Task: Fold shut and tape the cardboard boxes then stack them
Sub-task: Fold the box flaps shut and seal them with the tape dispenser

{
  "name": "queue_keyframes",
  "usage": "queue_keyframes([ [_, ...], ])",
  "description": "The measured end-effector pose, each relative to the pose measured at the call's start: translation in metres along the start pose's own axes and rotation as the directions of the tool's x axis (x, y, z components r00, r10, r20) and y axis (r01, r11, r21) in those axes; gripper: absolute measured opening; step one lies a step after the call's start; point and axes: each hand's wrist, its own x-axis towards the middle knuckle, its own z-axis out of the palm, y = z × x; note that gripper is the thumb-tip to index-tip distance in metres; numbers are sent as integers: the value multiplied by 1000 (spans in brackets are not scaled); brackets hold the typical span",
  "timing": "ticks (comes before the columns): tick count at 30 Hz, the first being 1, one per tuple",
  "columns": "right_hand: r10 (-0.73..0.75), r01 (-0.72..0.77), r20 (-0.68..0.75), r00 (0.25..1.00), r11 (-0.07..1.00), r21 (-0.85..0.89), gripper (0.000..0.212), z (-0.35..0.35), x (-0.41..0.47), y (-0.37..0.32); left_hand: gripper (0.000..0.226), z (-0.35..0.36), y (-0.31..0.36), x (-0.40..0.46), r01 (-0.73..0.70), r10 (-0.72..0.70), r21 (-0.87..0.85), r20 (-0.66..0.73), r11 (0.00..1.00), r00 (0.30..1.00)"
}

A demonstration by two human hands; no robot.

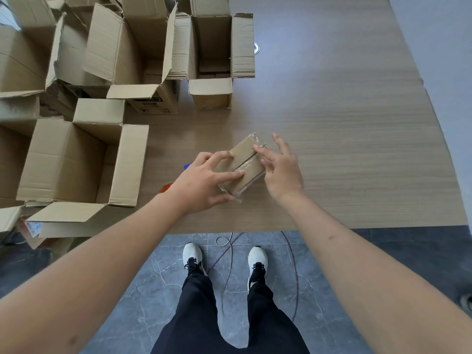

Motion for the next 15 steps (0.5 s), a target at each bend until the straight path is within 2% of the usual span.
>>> queue_keyframes([
  [3,-50,34,-182,982,996,-88,23,1,-8,-8,61,9,7,-7,83,-84,-31,-44,996,995],
  [4,-92,73,-200,975,993,-97,19,1,-9,-7,59,12,10,-8,100,-103,-36,-67,994,992],
  [6,-201,202,-118,973,979,0,17,-1,-15,-4,56,19,14,-8,129,-133,-43,-112,991,985],
  [8,-325,317,30,945,936,152,20,-5,-24,1,53,24,17,-6,155,-161,-55,-143,986,976],
  [11,-376,333,231,897,920,206,51,-11,-35,11,52,27,17,-5,163,-173,-70,-161,984,972],
  [12,-371,331,252,894,925,188,54,-11,-35,14,53,28,16,-6,160,-170,-77,-160,984,972],
  [15,-387,364,228,894,922,135,41,-8,-37,17,57,28,15,-6,152,-166,-92,-166,984,972],
])
